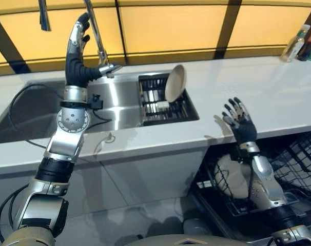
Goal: Pick up plates and place into dishwasher.
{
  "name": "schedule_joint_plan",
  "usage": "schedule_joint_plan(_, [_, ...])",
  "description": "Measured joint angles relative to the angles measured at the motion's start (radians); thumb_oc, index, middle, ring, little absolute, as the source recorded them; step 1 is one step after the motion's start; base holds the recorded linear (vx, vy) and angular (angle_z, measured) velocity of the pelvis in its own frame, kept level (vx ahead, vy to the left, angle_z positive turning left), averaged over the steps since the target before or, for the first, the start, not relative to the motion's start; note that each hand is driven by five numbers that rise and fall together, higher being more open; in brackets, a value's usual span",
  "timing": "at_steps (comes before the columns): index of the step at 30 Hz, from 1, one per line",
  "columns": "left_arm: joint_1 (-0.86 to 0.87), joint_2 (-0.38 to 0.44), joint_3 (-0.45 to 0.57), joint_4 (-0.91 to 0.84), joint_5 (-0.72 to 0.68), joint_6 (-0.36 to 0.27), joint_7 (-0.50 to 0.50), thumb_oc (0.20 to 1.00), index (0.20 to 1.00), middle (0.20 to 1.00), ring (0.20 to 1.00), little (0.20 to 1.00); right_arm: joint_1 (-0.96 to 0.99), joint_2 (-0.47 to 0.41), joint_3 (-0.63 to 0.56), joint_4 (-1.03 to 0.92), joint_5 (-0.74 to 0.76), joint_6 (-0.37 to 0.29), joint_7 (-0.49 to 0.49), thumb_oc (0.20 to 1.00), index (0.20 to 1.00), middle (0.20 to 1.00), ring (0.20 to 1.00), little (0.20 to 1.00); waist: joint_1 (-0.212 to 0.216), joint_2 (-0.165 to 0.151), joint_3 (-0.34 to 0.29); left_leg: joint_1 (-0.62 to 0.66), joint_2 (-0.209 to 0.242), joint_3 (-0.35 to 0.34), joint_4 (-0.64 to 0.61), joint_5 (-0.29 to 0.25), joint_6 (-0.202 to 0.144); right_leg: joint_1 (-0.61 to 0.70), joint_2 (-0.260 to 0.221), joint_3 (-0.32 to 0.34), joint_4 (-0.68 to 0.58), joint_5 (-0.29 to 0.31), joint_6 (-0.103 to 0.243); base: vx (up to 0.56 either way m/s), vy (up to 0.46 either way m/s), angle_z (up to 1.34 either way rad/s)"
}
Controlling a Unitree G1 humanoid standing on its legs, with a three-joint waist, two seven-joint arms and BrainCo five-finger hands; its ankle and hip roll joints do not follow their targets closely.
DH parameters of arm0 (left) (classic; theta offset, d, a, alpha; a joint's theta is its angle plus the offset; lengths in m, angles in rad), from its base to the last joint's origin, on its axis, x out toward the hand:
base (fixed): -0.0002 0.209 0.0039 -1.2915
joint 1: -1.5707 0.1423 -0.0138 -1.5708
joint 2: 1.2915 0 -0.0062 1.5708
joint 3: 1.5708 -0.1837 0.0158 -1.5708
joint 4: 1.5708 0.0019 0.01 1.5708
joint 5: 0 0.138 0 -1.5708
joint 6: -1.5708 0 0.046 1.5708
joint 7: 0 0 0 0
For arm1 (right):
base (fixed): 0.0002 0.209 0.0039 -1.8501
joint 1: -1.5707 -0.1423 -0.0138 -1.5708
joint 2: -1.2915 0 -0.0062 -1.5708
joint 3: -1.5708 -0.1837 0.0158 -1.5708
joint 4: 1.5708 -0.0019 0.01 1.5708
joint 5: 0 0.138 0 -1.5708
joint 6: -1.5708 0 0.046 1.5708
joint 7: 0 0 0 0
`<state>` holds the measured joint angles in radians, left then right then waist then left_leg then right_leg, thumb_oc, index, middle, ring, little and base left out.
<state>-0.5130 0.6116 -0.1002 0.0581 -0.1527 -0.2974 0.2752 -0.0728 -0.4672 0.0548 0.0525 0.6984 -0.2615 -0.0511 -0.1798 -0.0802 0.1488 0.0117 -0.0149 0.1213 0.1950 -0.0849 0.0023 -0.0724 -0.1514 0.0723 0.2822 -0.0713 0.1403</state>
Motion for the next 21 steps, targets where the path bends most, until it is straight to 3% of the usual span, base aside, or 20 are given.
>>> schedule_joint_plan(3, [0.019, -0.007, 0.0, 0.0, 0.001, 0.001, -0.007, 1.0, 1.0, 1.0, 1.0, 1.0, 0.008, 0.0, -0.031, 0.0, 0.003, 0.0, 0.018, 1.0, 1.0, 1.0, 1.0, 1.0, -0.024, -0.016, 0.021, 0.008, -0.004, -0.004, 0.005, -0.006, 0.0, 0.0, 0.005, 0.032, 0.018, -0.016, 0.005, 0.28, -0.067, -0.02])
schedule_joint_plan(8, [0.031, -0.041, 0.0, -0.006, 0.001, 0.001, -0.026, 1.0, 1.0, 1.0, 1.0, 1.0, 0.026, 0.002, -0.051, 0.0, 0.003, 0.001, 0.032, 1.0, 1.0, 1.0, 1.0, 1.0, -0.05, 0.003, 0.036, 0.006, 0.004, -0.013, 0.012, -0.014, -0.01, 0.001, 0.023, 0.049, 0.031, -0.042, -0.005, 0.38, -0.065, 0.04])
schedule_joint_plan(13, [0.031, -0.047, 0.0, -0.076, -0.021, 0.007, -0.03, 1.0, 1.0, 1.0, 1.0, 1.0, 0.061, 0.001, -0.052, -0.001, 0.0, 0.002, 0.032, 1.0, 1.0, 1.0, 1.0, 1.0, -0.054, 0.026, 0.028, 0.012, 0.038, -0.017, 0.006, -0.025, -0.032, -0.003, 0.064, 0.052, 0.052, -0.072, -0.037, 0.32, -0.075, 0.0])
schedule_joint_plan(17, [0.031, -0.051, 0.0, -0.082, -0.034, 0.019, -0.027, 1.0, 1.0, 1.0, 1.0, 1.0, 0.068, -0.013, -0.052, -0.002, 0.0, 0.002, 0.049, 1.0, 1.0, 1.0, 1.0, 1.0, -0.063, 0.049, 0.009, 0.008, 0.065, -0.025, 0.021, -0.024, -0.069, -0.013, 0.098, 0.034, 0.085, -0.099, -0.073, 0.17, -0.103, 0.08])
schedule_joint_plan(19, [0.024, -0.05, -0.003, -0.079, -0.041, 0.02, -0.014, 1.0, 1.0, 1.0, 1.0, 1.0, 0.065, -0.017, -0.053, -0.002, 0.001, 0.002, 0.053, 1.0, 1.0, 1.0, 1.0, 1.0, -0.077, 0.036, 0.0, -0.07, 0.072, -0.043, 0.144, -0.025, -0.092, -0.04, 0.112, 0.025, 0.119, -0.126, -0.097, 0.14, -0.087, 0.35])
schedule_joint_plan(21, [0.02, -0.076, -0.013, -0.07, -0.061, 0.02, -0.007, 1.0, 1.0, 1.0, 1.0, 1.0, 0.066, -0.024, -0.057, -0.002, 0.001, 0.001, 0.055, 1.0, 1.0, 1.0, 1.0, 1.0, -0.068, 0.02, -0.001, -0.181, 0.084, -0.054, 0.337, 0.026, -0.14, -0.05, 0.112, 0.029, 0.139, -0.13, -0.115, 0.14, 0.0, 0.17])
